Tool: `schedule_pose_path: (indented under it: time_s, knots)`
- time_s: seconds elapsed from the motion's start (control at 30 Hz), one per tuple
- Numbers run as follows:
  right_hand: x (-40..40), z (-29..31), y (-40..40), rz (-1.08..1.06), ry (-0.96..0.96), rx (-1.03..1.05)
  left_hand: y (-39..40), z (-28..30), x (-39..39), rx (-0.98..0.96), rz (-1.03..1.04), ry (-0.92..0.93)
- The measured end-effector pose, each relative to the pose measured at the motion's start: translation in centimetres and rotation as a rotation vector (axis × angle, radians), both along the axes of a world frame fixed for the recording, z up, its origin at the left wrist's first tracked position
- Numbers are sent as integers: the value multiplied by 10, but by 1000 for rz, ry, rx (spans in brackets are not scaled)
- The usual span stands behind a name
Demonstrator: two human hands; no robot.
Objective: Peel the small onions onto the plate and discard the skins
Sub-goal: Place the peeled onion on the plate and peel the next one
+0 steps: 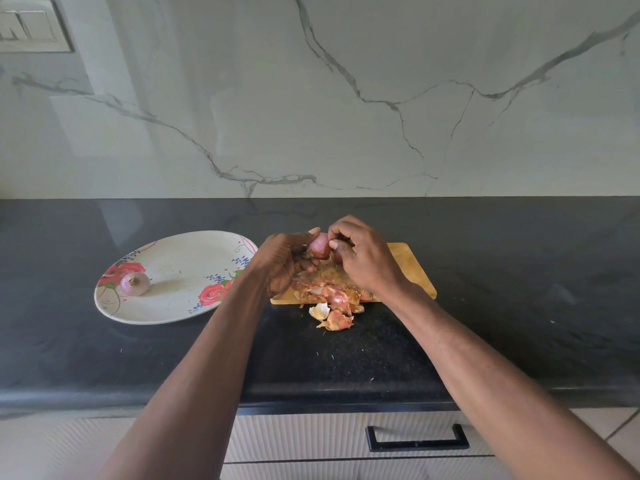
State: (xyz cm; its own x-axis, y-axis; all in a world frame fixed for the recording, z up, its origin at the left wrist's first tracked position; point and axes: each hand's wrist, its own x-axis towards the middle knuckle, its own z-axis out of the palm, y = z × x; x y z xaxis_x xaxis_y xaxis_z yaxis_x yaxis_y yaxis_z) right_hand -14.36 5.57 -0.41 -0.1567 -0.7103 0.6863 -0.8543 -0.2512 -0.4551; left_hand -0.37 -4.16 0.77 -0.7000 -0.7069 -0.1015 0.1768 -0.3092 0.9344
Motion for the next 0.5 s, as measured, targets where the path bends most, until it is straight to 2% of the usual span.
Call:
schedule_pose_path:
  time_s: [0.13,0.37,0.5]
  knots:
    - [2,0,1,-9,-15,16,0,1,-1,65,15,54]
    - [6,7,3,-86,-410,41,-2,2,0,51,-2,142]
    - [6,11,4,-103,-559,50,-1,1,-1,12,-51,148]
